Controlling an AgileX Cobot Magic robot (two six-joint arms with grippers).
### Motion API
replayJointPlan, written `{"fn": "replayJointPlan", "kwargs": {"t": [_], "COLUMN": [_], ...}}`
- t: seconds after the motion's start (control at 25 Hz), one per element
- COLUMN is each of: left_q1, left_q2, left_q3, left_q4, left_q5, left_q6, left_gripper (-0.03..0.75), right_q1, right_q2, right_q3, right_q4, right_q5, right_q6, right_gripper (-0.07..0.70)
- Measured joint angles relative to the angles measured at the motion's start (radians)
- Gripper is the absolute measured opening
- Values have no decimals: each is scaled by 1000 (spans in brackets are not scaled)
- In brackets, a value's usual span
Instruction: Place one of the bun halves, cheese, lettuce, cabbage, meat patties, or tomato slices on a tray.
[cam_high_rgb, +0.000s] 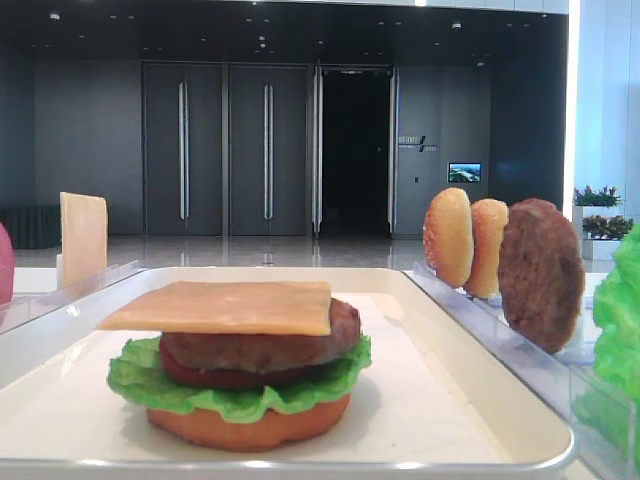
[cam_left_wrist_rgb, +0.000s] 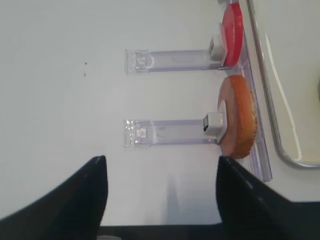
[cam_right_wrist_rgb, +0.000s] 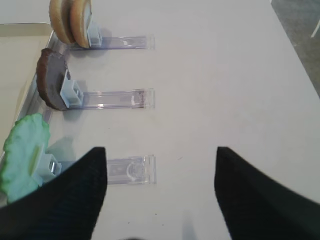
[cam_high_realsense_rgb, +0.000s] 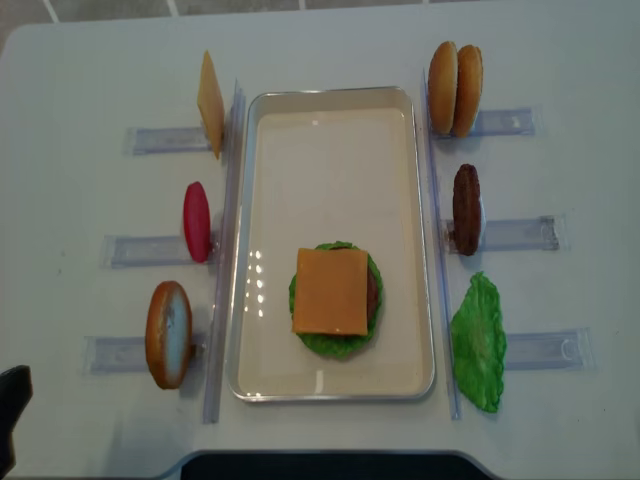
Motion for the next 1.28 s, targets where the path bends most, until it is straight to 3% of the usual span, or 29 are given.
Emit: {"fn": "replayJointPlan", "kwargs": {"t": [0.44,1.28], "left_q1": [0,0], "left_q2": [-268,-275], "left_q3": [112,114], "left_q4": [-3,-2], "left_q5": [-62,-71], "left_q6": [-1,-4], "left_gripper": [517,517], "right_q1": [0,0], "right_q2": [0,0], "right_q3": [0,0], "right_q4": [0,0], "right_q5": [0,0], "right_q6": [0,0], "right_gripper": [470,470]}}
